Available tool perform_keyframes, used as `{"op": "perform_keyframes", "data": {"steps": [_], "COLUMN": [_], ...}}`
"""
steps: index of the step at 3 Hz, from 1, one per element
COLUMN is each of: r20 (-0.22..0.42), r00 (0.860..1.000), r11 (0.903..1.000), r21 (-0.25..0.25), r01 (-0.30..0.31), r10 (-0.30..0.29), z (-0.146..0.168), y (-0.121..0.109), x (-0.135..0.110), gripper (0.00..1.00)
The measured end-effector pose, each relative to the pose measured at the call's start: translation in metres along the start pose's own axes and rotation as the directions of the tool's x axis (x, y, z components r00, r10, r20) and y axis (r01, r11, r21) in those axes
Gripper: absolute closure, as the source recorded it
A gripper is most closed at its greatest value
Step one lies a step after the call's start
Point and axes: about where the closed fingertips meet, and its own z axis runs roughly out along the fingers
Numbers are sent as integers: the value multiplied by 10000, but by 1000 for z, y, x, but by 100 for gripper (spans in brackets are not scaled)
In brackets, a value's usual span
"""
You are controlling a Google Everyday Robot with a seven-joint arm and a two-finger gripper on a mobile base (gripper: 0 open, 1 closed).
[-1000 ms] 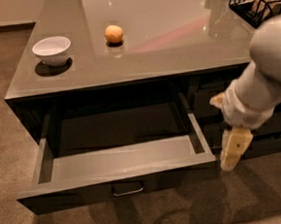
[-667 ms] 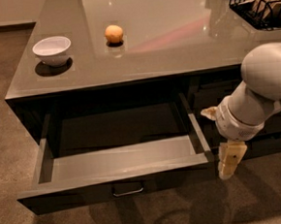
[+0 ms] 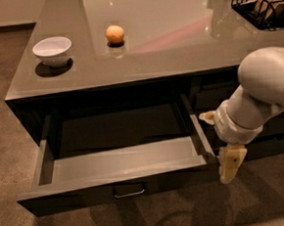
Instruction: Close top drawer
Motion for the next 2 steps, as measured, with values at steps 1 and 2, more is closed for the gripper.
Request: {"op": "perform_keyframes", "data": {"steps": [1, 2], "r20": [-161, -95], "r00": [9954, 9837], "r11": [9953, 9822], "r21": [-215, -572], "r01": [941, 1788], "r10": [-944, -1796], "z": [43, 87], "y": [12, 23], "x": [-33, -70], "gripper": [0, 0]}}
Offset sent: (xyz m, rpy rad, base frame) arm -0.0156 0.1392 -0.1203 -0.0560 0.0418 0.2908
